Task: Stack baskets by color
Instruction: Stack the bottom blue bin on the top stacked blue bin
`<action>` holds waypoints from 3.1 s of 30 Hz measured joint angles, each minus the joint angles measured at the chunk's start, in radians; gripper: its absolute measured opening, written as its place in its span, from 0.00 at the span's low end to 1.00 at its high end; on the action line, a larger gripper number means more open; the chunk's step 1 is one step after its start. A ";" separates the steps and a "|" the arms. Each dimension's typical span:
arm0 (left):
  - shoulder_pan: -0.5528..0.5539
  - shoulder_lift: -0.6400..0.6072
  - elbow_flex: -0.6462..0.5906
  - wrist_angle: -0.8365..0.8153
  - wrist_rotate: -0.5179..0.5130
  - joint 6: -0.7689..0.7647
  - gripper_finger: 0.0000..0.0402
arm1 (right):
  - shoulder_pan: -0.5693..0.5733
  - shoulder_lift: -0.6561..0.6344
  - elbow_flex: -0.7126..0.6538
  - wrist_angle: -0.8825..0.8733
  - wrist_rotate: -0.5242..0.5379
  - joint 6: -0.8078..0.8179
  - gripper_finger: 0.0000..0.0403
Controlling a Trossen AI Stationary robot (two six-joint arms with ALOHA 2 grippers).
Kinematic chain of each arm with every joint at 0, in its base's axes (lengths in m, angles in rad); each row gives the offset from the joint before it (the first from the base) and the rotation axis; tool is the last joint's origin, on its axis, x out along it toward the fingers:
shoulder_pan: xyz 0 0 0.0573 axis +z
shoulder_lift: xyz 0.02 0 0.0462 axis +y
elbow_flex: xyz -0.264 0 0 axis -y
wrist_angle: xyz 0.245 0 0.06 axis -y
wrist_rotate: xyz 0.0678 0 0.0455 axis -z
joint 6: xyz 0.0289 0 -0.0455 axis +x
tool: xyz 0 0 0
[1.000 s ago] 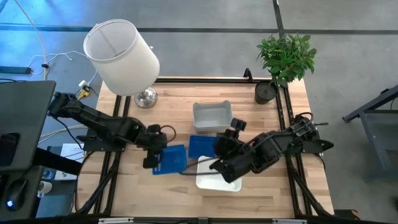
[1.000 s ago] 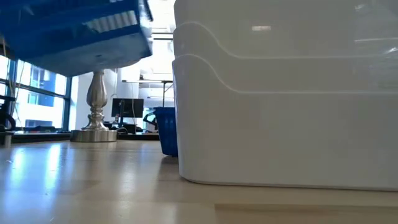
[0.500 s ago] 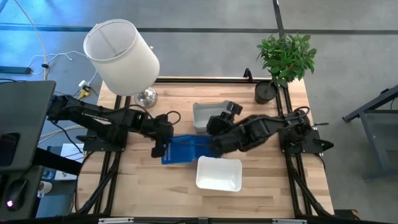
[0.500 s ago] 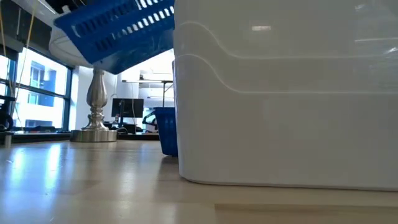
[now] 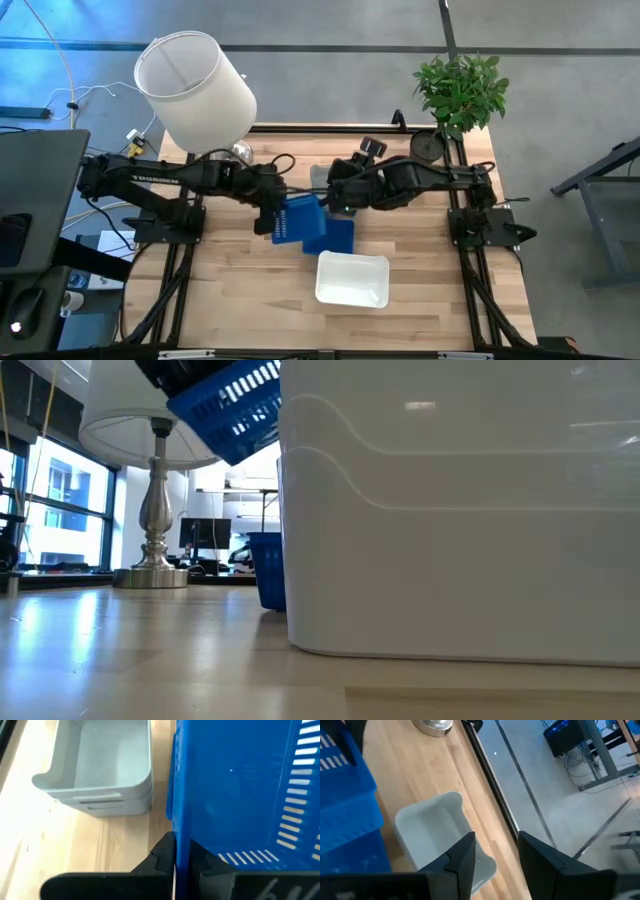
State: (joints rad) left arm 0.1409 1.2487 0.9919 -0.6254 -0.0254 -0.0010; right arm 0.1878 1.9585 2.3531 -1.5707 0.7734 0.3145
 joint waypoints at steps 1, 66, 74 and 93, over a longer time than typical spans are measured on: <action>0.005 0.011 0.008 0.000 0.000 0.011 0.00 | -0.008 -0.003 0.000 0.000 0.000 -0.020 0.33; 0.031 0.558 0.269 -0.038 0.119 0.186 0.00 | -0.217 -0.085 0.000 0.000 -0.137 -0.233 0.33; 0.029 0.560 0.269 -0.019 0.105 0.193 0.00 | -0.216 -0.084 0.000 0.000 -0.138 -0.234 0.33; 0.030 0.560 0.269 -0.013 0.037 0.188 0.24 | -0.216 -0.084 0.000 0.000 -0.182 -0.236 0.33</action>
State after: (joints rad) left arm 0.1711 1.8091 1.2610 -0.6388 0.0112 0.1867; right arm -0.0284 1.8744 2.3531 -1.5711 0.5911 0.0788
